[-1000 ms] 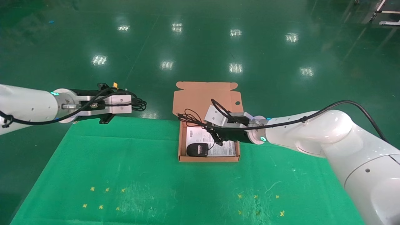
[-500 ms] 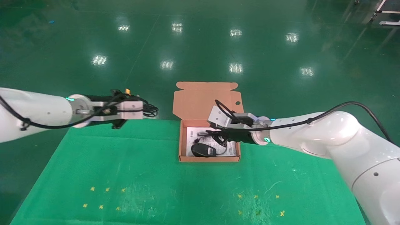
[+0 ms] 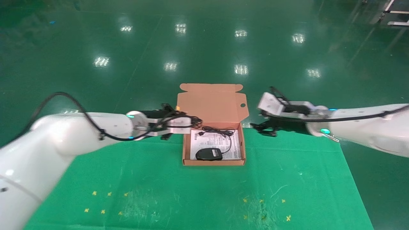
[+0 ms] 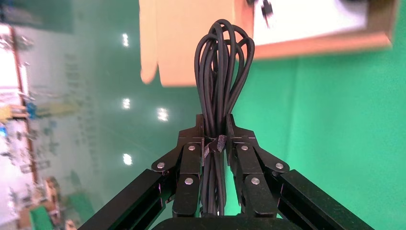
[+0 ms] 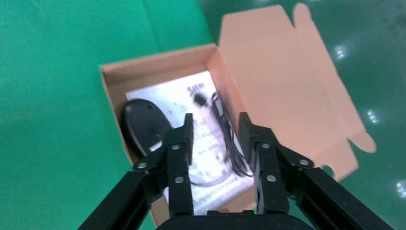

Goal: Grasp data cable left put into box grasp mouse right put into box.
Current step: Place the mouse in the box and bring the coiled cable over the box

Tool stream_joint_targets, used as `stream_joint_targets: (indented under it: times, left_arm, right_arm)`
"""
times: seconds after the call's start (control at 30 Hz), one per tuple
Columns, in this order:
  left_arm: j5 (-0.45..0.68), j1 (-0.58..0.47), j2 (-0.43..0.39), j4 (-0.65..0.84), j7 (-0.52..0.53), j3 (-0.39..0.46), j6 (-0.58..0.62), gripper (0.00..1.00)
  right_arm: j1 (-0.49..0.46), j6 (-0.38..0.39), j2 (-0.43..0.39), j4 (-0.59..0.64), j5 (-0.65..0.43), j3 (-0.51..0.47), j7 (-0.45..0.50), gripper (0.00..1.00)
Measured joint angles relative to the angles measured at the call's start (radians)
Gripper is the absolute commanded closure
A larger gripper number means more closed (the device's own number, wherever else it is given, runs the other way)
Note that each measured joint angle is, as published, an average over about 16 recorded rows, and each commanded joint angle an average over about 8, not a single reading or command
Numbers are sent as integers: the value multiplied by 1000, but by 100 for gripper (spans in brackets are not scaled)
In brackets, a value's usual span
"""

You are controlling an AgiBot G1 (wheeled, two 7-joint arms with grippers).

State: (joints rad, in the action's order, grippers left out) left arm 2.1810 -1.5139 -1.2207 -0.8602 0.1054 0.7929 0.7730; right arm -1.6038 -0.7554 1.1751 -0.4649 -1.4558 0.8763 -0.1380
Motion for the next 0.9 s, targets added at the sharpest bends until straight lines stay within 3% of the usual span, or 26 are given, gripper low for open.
stream_joint_targets:
  times: [0.33,0.7,0.73,0.9]
  left_arm:
    - [-195,13,-126,208,-229,38,-122,100]
    - [-466,23,-152,244,-386,171,-179,100]
    - [-487,23,-152,243,-392,184,-182,95]
    - [-561,19,-153,241,-411,233,-198,32]
  right_arm:
    - [4,2,-175,-164,-35,4,75,0]
    - [45,24,-339,-402,-80,11,214,0]
    - [49,26,-349,-420,-84,12,225,0]
    - [58,36,-383,-480,-102,16,266,0]
